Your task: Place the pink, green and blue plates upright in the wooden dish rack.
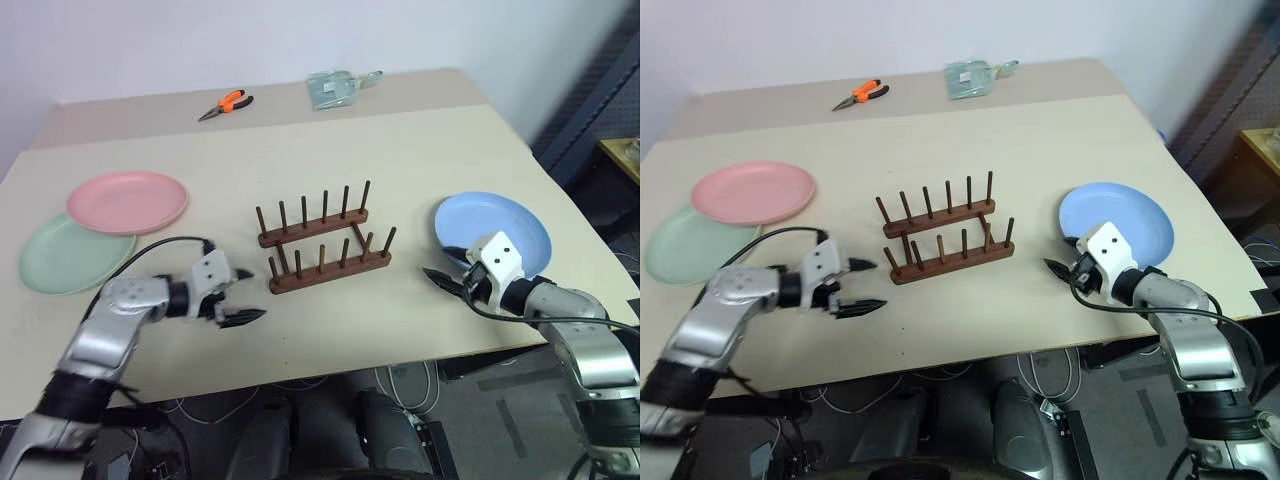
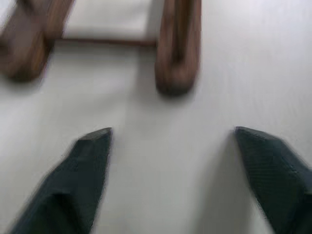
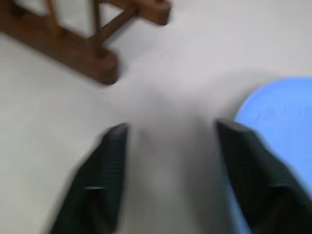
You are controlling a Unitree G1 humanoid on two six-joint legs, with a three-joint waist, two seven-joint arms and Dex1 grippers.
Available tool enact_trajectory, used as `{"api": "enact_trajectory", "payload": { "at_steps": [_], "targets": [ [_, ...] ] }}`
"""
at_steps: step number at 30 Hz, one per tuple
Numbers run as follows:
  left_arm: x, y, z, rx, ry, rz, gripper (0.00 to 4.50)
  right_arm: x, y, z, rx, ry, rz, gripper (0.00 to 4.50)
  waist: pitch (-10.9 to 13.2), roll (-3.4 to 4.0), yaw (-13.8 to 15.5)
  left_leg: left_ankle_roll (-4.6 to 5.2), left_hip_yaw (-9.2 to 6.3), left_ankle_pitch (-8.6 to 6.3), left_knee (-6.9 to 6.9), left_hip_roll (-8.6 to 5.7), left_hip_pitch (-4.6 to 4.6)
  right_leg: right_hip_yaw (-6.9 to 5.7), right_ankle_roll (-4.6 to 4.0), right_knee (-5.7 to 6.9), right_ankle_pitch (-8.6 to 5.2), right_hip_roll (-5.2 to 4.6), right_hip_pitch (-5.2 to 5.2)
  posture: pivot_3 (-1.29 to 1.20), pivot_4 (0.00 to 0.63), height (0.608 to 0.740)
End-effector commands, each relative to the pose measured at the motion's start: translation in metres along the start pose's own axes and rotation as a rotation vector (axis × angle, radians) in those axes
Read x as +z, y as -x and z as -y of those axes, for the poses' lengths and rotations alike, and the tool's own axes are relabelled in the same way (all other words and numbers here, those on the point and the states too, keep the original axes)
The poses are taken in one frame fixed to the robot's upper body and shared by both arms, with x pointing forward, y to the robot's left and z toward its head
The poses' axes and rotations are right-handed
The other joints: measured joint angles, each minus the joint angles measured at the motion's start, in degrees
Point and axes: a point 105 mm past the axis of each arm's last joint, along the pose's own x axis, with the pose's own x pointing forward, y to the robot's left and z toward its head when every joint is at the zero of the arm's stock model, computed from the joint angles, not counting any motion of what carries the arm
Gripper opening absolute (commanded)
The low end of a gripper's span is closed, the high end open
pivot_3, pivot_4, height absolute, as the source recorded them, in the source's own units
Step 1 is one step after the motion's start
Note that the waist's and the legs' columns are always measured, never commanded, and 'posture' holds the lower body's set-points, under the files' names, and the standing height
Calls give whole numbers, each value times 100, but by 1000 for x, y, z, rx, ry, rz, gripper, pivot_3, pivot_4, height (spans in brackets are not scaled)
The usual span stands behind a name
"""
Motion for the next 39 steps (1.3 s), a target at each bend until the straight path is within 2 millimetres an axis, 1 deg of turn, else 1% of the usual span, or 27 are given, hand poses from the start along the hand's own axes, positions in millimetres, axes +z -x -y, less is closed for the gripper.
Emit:
{"api": "enact_trajectory", "payload": {
  "at_steps": [1,2,3,4,5,7,9,12,13,15,16,20,25,26,27,29,30,31,32,34,36,37,39],
  "targets": [
    [8,-15,38,-120,96,48,2111,20,-5,-29,138,34,44,636,-1,3,29,0,-1,0,0,1,4,-1,10,-1,-9,-1,7,0,150,740],
    [12,-23,45,-127,108,69,1565,18,-9,-34,151,35,37,77,-1,3,49,-1,-3,-1,4,0,5,-4,10,-6,-12,-3,15,0,150,740],
    [14,-29,48,-123,113,80,1134,17,-12,-36,152,37,30,0,0,3,79,-1,-4,-1,8,-2,5,-6,10,-15,-13,-5,24,0,150,740],
    [17,-34,49,-111,116,93,1134,15,-15,-38,149,43,21,0,0,-1,117,-1,-4,-1,12,-3,5,-13,14,-17,-16,-11,32,0,150,740],
    [17,-41,45,-69,139,100,1134,12,-19,-40,145,53,9,0,-1,-2,167,-1,-5,-1,16,-4,5,-20,18,-21,-19,-16,40,0,150,740],
    [15,-51,36,16,135,91,1134,9,-29,-42,132,65,-7,0,-1,-1,232,-2,-3,-1,17,-17,4,-21,12,-23,-15,-30,41,0,150,740],
    [11,-59,24,124,117,84,1134,4,-41,-39,90,90,-32,0,-2,-1,242,-2,-6,-1,20,-21,5,-25,7,-25,-11,-34,48,0,150,740],
    [6,-66,-2,301,131,87,1134,2,-58,-32,18,122,-46,0,-4,-3,230,-2,-6,-1,28,-22,7,-26,6,-24,-11,-34,54,0,150,740],
    [6,-67,-12,362,119,86,1134,1,-64,-26,-22,113,-44,0,-5,-5,222,-2,-7,-2,31,-22,9,-26,7,-23,-11,-33,56,0,150,740],
    [6,-68,-27,447,134,92,1134,1,-76,-16,-85,91,-41,0,-10,-8,199,-2,-8,-1,32,-19,18,-28,9,-19,-11,-29,62,0,150,740],
    [8,-69,-31,470,137,101,1134,1,-81,-13,-107,87,-41,0,-13,-10,187,-2,-8,-1,33,-17,19,-28,10,-17,-11,-26,62,0,150,740],
    [12,-74,-37,491,141,121,1134,4,-93,-4,-151,94,-32,0,-17,-13,178,-2,-8,-1,29,-15,25,-28,2,-16,-5,-21,64,0,150,740],
    [10,-71,-41,515,127,115,1134,14,-95,-3,-131,89,11,0,-19,-12,179,-2,-7,-1,29,-17,25,-28,5,-16,-3,-21,64,0,150,740],
    [11,-65,-40,507,134,129,1078,23,-91,-10,-73,73,55,245,-19,-12,179,-2,-7,-1,29,-17,25,-27,4,-16,-4,-21,64,0,150,740],
    [13,-54,-40,499,168,168,1338,35,-84,-23,13,55,109,535,-18,-12,170,-2,-8,-2,28,-16,25,-28,4,-16,-4,-21,64,0,150,740],
    [28,-26,-45,513,246,307,1923,54,-70,-46,150,54,188,1317,-17,-12,130,-2,-8,-5,20,-12,19,-27,9,-17,-5,-19,54,0,150,740],
    [38,-11,-50,542,281,390,2391,59,-66,-52,176,48,201,1789,-12,-10,117,-3,-9,-10,17,-9,19,-27,23,-16,-1,-17,50,0,150,740],
    [50,9,-61,605,314,491,2965,62,-62,-56,192,49,210,2370,-5,-12,121,-4,-12,-10,11,-8,14,-27,23,-16,-1,-16,42,0,150,740],
    [59,27,-73,681,337,574,3451,64,-59,-59,201,53,212,2893,-2,-16,140,-4,-18,-10,13,-7,3,-30,23,-12,-1,-15,31,0,150,740],
    [71,65,-97,871,387,710,4428,67,-56,-65,219,58,217,3898,-1,-19,205,-5,-27,-10,29,-6,-5,-37,21,-10,0,-13,30,0,150,740],
    [76,105,-117,1098,466,826,4476,69,-56,-69,238,48,224,3931,-2,-27,226,-7,-36,-11,43,-8,-5,-46,21,-15,-8,-13,45,0,150,740],
    [72,121,-124,1202,520,856,4476,69,-57,-70,243,46,226,3931,-3,-30,223,-8,-36,-11,43,-11,-3,-47,25,-20,-15,-16,53,0,150,740],
    [59,140,-129,1330,628,879,4476,70,-60,-71,246,46,233,3931,-4,-31,207,-11,-31,-14,41,-22,-2,-47,35,-25,-4,-29,55,0,150,740]
  ]
}}
